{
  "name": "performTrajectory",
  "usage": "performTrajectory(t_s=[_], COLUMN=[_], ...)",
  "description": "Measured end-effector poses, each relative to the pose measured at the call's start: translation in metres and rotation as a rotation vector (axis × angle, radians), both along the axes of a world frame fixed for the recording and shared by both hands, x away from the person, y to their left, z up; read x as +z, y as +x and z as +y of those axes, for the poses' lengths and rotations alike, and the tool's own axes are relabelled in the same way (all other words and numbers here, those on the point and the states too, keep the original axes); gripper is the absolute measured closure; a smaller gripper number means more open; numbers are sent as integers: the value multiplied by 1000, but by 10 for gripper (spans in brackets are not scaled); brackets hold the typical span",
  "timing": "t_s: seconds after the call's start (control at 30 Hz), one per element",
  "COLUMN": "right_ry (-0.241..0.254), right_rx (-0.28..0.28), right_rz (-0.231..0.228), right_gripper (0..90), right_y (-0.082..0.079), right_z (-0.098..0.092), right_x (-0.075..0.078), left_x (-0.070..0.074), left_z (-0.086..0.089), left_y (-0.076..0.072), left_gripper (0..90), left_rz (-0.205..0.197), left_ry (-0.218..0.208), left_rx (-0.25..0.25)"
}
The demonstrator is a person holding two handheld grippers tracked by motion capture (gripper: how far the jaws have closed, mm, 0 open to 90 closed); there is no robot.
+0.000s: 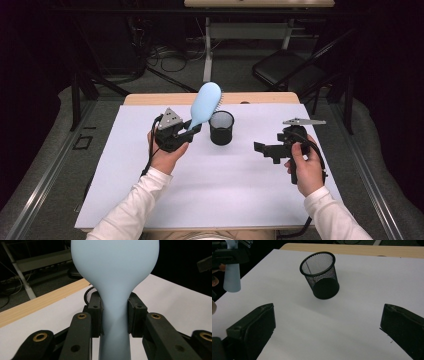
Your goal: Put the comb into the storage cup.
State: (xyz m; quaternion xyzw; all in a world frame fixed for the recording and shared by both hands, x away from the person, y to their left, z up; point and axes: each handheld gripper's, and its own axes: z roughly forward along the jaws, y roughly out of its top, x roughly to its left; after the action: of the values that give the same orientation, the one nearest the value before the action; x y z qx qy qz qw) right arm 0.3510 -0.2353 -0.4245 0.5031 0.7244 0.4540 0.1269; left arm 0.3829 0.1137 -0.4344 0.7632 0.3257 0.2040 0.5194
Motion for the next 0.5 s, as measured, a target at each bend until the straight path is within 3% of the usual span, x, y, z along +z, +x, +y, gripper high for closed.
performTrajectory(t_s=[0.5], right_ry=[25], right_rx=[-13], right_rz=[23], right_gripper=[0], right_y=[26], right_z=[2], right_x=[19], left_x=[-2], left_z=[-8], left_y=[0], left_gripper=[696], left_rz=[-12], left_ry=[-24], left_rx=[-9])
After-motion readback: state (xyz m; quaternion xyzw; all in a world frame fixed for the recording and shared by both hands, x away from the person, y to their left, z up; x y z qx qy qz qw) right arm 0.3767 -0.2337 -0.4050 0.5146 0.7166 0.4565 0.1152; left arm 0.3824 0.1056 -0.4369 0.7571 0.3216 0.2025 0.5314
